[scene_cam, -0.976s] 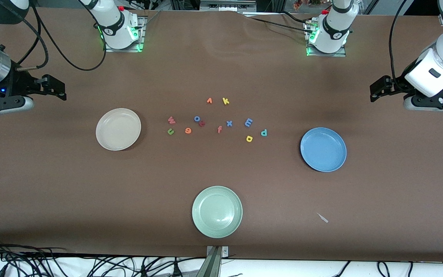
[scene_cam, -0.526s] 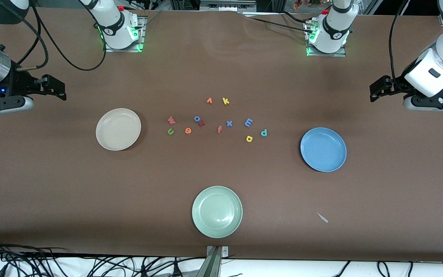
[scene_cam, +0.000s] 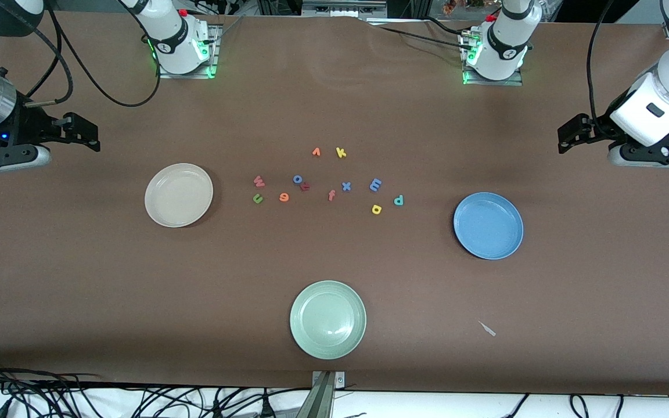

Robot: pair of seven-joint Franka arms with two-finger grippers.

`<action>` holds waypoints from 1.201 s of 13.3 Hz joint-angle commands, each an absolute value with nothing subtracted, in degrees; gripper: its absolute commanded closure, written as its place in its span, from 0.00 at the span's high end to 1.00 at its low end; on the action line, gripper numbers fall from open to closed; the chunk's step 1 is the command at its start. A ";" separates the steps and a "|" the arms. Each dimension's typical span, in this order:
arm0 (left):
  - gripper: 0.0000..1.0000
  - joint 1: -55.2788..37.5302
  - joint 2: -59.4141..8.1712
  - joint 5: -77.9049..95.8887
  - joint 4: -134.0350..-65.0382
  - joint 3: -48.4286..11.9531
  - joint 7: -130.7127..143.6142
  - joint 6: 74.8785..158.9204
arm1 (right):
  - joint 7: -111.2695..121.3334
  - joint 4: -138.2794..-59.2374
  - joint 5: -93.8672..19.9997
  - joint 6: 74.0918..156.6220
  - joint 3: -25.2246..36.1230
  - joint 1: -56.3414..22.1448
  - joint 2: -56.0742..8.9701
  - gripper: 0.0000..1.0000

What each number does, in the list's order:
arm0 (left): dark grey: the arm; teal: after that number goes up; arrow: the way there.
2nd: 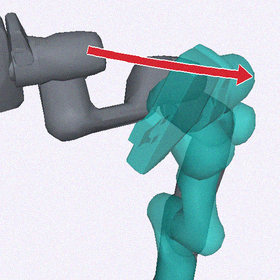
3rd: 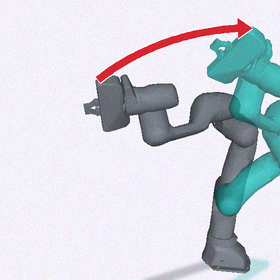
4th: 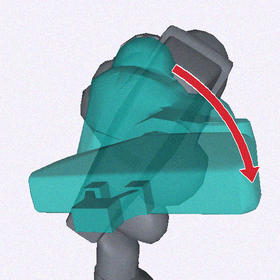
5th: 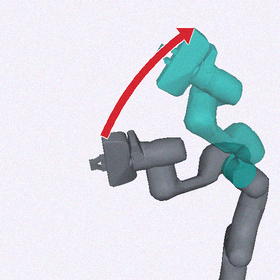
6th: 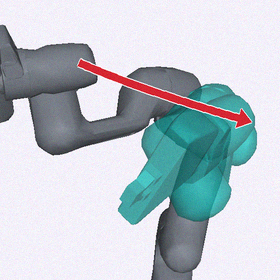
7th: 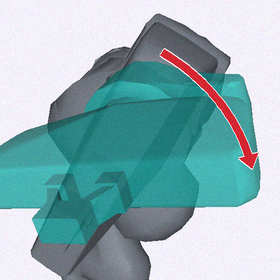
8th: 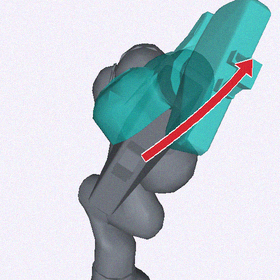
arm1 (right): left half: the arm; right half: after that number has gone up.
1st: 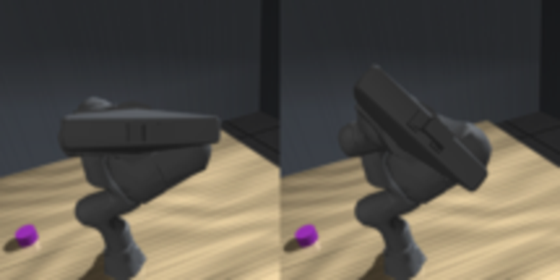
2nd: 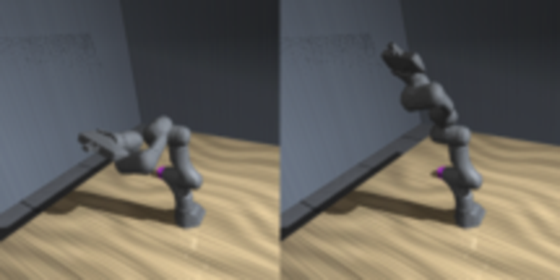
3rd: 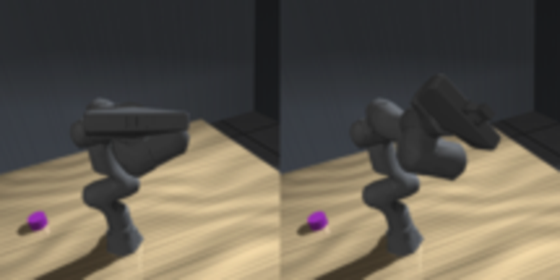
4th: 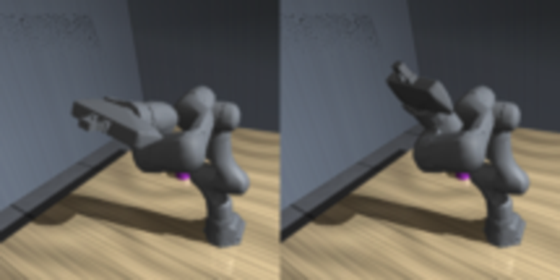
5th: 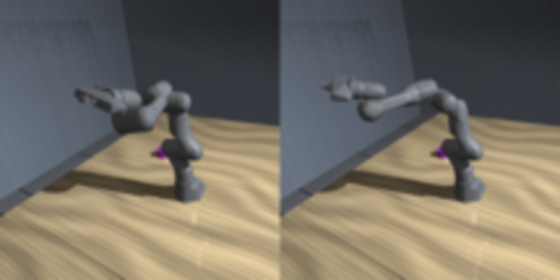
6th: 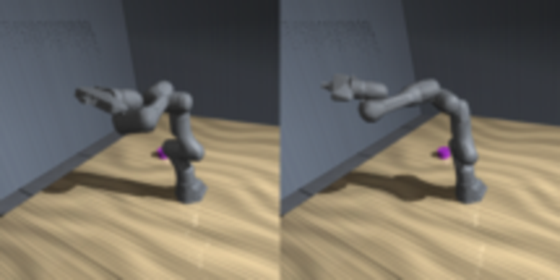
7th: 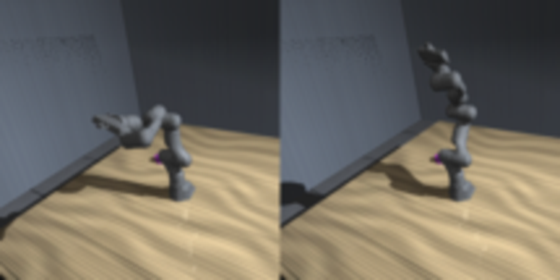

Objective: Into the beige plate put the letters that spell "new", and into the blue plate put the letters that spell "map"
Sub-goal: 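Move the left gripper over the blue E letter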

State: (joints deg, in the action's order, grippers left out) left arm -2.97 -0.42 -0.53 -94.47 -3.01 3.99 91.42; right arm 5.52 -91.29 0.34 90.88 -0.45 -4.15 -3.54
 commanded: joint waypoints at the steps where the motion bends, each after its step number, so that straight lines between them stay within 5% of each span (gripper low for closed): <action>1: 1.00 -3.16 -0.88 0.62 -93.16 -4.74 3.34 89.22 | 5.01 -90.18 0.09 90.09 -0.53 -3.96 -3.87 1.00; 4: 1.00 -3.34 -1.14 0.70 -93.69 -5.62 2.47 87.20 | 4.92 -90.18 0.09 90.79 -0.62 -4.22 -3.87 1.00; 9: 1.00 -3.60 -13.33 0.53 -93.16 -15.36 3.07 86.65 | 4.92 -90.09 0.17 90.88 -0.62 -4.31 -3.96 1.00; 12: 1.00 -4.13 -22.47 -0.09 -93.34 -20.91 3.34 97.52 | 5.01 -90.09 -0.44 92.37 -0.88 -4.48 -4.04 1.00; 16: 1.00 -10.27 -31.36 -0.78 -94.30 -20.83 3.87 110.54 | 2.29 -89.91 -0.70 92.29 -0.44 -4.57 -4.13 1.00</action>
State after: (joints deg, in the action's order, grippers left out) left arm -8.05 -28.66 -0.30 -95.28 -20.90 3.87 107.78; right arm 3.37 -91.22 0.17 92.40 -0.76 -4.80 -3.61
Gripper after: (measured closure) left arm 0.000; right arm 0.000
